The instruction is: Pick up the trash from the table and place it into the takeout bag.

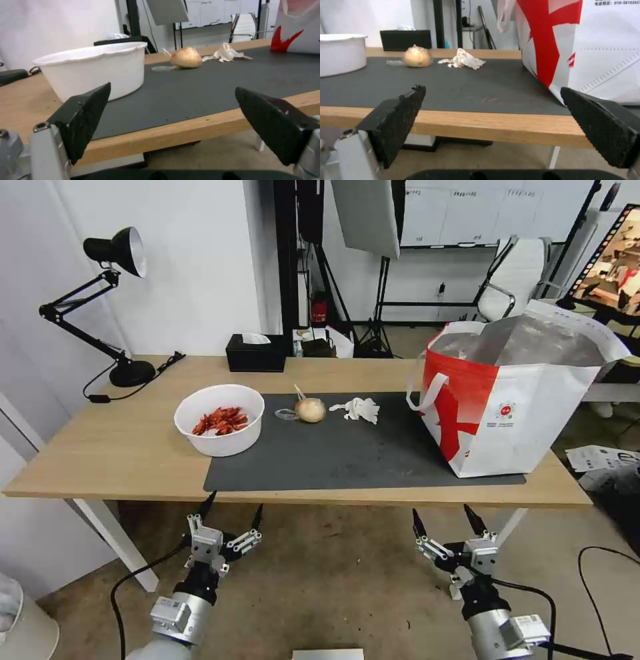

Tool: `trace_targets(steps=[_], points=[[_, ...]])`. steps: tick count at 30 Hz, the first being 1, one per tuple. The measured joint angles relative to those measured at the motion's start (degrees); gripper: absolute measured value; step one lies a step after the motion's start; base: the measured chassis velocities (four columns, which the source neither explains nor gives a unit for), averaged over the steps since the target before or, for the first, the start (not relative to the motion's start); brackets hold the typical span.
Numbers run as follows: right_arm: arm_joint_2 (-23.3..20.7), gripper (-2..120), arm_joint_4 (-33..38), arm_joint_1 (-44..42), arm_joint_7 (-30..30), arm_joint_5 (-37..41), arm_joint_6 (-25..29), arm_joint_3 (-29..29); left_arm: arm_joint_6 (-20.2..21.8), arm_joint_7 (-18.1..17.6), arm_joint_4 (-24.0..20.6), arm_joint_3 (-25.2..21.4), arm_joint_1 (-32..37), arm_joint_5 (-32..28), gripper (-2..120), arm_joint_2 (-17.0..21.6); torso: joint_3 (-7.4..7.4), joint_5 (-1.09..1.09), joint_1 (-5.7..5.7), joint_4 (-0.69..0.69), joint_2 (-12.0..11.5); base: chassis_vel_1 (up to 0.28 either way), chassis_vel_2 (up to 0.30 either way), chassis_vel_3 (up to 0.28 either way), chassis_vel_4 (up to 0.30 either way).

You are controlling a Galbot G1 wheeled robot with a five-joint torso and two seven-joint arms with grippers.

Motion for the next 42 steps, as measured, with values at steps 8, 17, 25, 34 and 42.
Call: trace_targets(steps=[8, 17, 25, 34, 42], points=[[-0.10, 100, -0.16, 0.40, 0.02, 0.09, -0.28, -0.16, 0.01, -0.02, 0.26, -0.16, -0.33, -0.40, 100, 0.46, 0.00, 0.00, 0.00, 0.00, 0.00, 0.000, 0.000, 0.000, 0.000], [-5.68, 100, -0.53, 10.71, -1.40, 9.47, -4.77, -4.35, 0.07, -0.12, 0.15, -0.42, -0.63, -1.20, 100, 0.38, 0.00, 0.00, 0.00, 0.00, 0.00, 0.000, 0.000, 0.000, 0.000], [-15.42, 100, -9.82, 31.85, -0.41, 21.67, -9.61, -15.48, 0.39, -0.14, -0.22, -0.52, -0.46, -1.16, 100, -0.39, 0.02, 0.00, 0.01, 0.00, -0.01, 0.000, 0.000, 0.000, 0.000], [-14.78, 100, -24.49, 57.09, 11.54, 25.56, -19.68, -32.27, 0.53, -0.16, 0.00, -2.21, -0.07, -1.55, 100, -0.62, 0.02, 0.00, 0.01, 0.00, -0.02, 0.000, 0.000, 0.000, 0.000], [-6.60, 100, -42.74, 77.12, 23.17, 25.80, -26.11, -41.79, 0.53, -0.17, 0.36, -3.67, 0.41, -2.20, 100, -1.15, 0.01, -0.01, 0.01, 0.01, -0.02, 0.000, 0.000, 0.000, 0.000]])
